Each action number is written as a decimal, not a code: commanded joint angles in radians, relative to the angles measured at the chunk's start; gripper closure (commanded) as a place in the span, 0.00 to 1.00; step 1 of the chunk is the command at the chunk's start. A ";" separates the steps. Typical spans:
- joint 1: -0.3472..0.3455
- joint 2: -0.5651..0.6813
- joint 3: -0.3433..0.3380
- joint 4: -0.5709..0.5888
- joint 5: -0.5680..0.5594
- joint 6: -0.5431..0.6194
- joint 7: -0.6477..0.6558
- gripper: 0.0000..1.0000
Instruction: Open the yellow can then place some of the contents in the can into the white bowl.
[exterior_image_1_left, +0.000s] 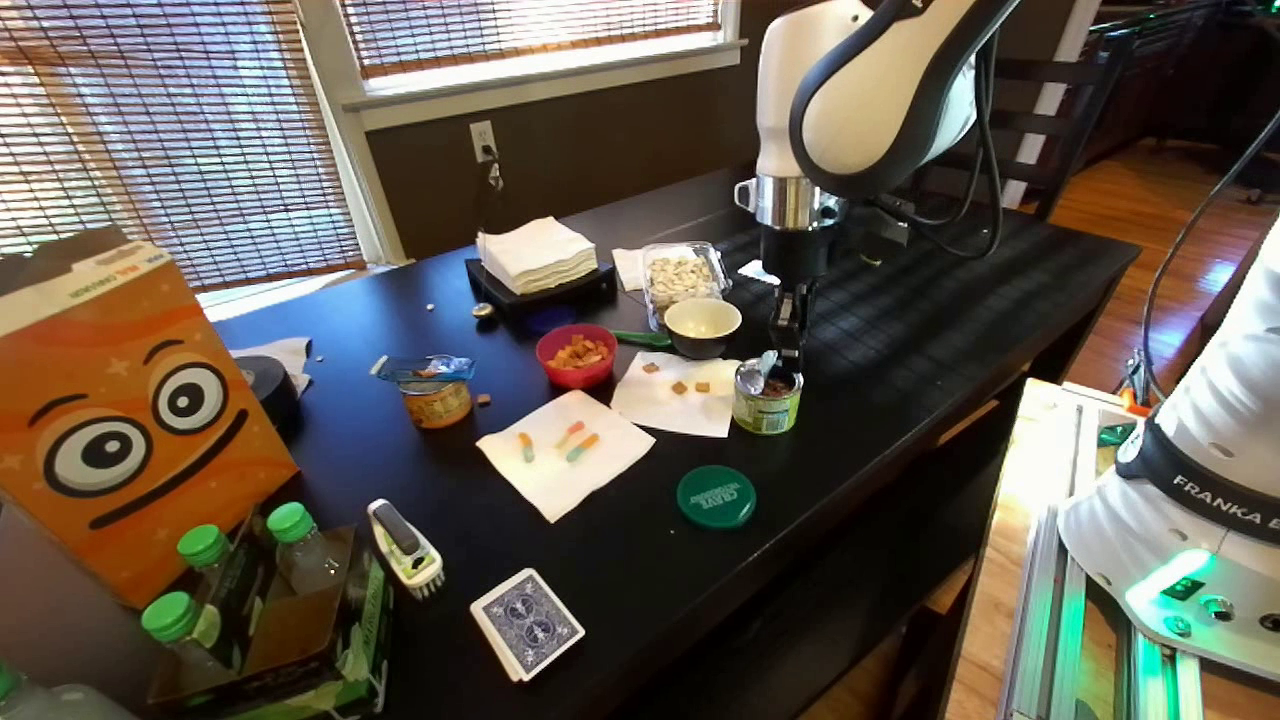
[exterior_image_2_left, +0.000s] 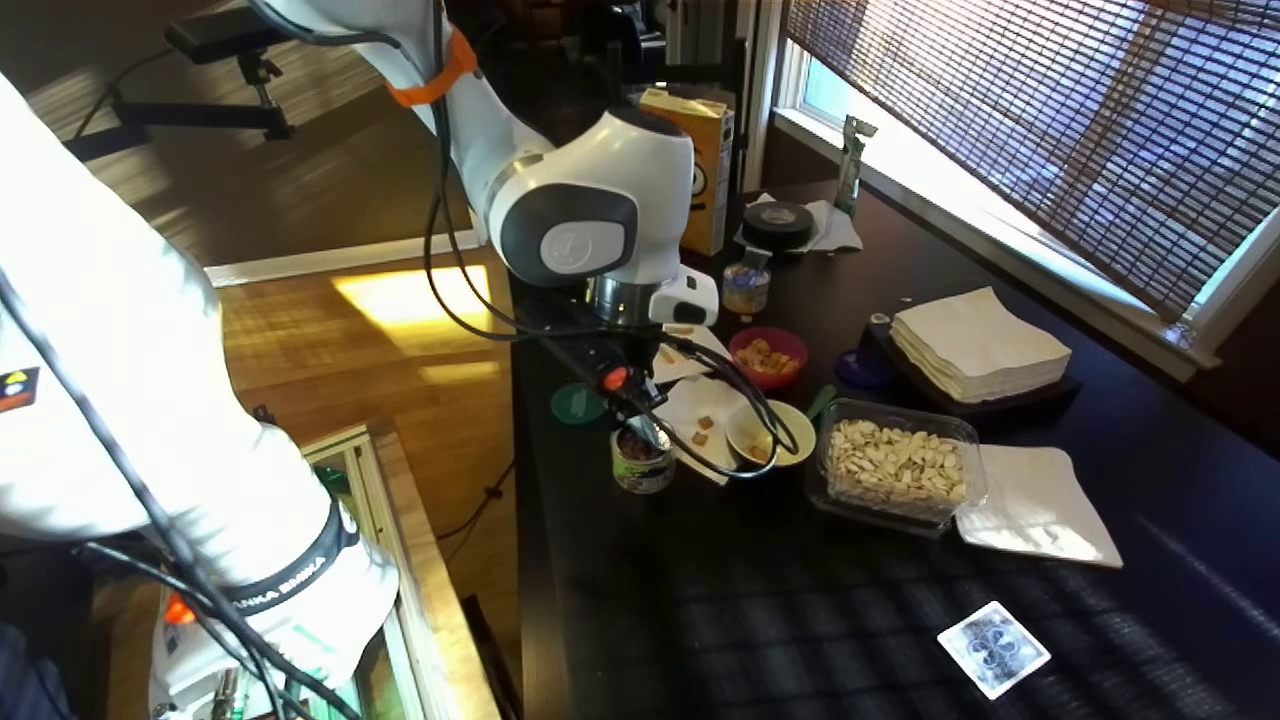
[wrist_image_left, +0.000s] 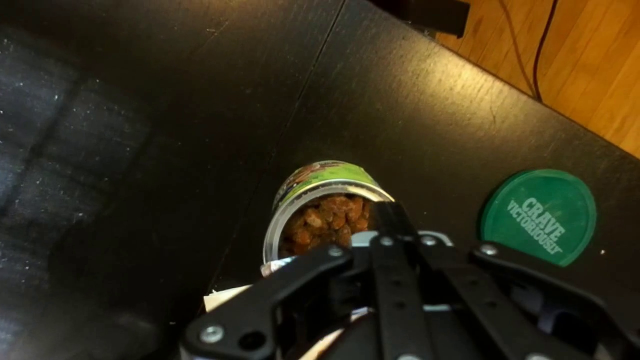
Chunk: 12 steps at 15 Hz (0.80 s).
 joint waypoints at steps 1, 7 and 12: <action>0.009 0.037 -0.003 0.001 0.017 0.045 0.004 1.00; 0.004 0.106 0.003 0.001 0.009 0.148 0.062 1.00; -0.001 0.159 0.001 0.001 -0.026 0.242 0.133 0.97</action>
